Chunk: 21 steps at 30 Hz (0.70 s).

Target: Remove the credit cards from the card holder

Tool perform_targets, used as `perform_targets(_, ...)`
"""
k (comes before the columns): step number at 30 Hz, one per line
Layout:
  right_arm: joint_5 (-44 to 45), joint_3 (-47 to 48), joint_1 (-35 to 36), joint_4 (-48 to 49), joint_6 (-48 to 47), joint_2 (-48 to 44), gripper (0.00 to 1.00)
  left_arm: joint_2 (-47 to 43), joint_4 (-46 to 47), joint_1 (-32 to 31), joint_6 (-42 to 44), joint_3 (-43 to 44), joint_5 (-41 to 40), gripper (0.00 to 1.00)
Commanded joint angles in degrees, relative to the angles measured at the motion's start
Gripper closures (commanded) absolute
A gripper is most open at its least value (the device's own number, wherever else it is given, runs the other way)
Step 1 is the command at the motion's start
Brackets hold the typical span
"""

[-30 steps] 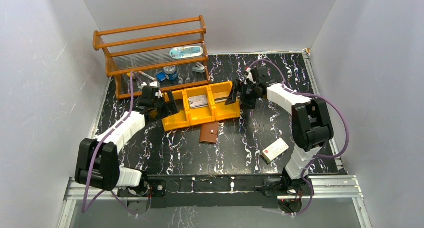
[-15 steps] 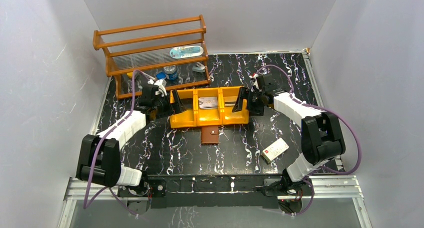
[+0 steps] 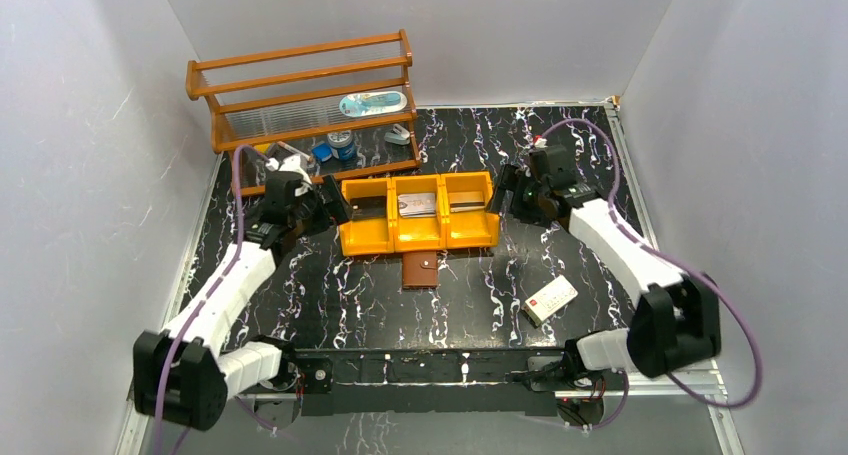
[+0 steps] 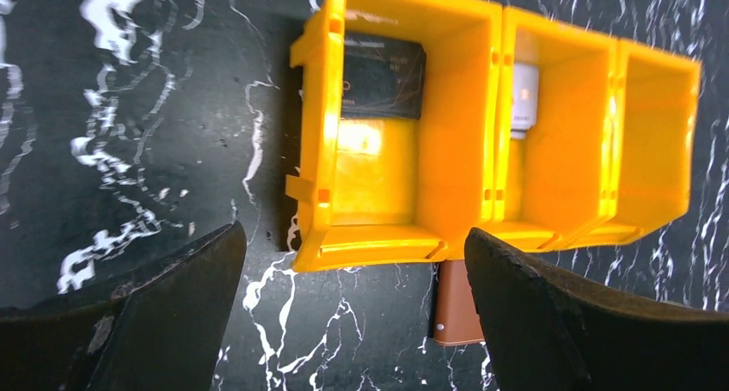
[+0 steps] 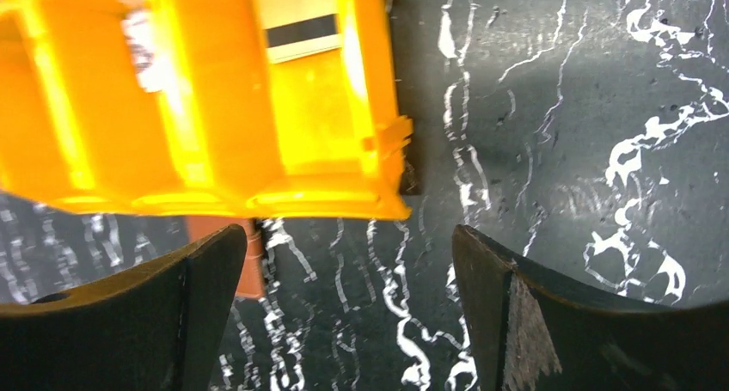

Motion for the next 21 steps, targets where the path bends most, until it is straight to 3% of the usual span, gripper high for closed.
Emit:
perform_targets(1, -0.35, -3.67, 3.19, 3.65, 5.09, -8.64, 0.02, -7.71, -8.42, -0.02, -3.23, 2.00, -9.67, 0.02)
perform_targets(4, 2.15, -4.53, 10.44, 3.73, 7.91, -8.61, 0.04, -8.75, -13.26, -0.01, -3.40, 3.05, -11.93, 0.02)
perform_targets(7, 10.05, -4.83, 18.65, 3.27, 11.33, -7.15, 0.07, -9.13, -16.61, -0.02, -3.12, 4.12, -11.33, 0.02)
perform_targets(12, 17.84, -3.92, 29.27, 4.70, 16.10, -1.46, 0.14, -12.85, -16.09, 0.03, -0.96, 0.29, -10.06, 0.02)
perform_targets(21, 24.04, 4.11, 35.79, 3.80, 17.13, 11.55, 0.21, -20.50, -12.54, 0.05, 2.09, -4.90, -10.29, 0.02)
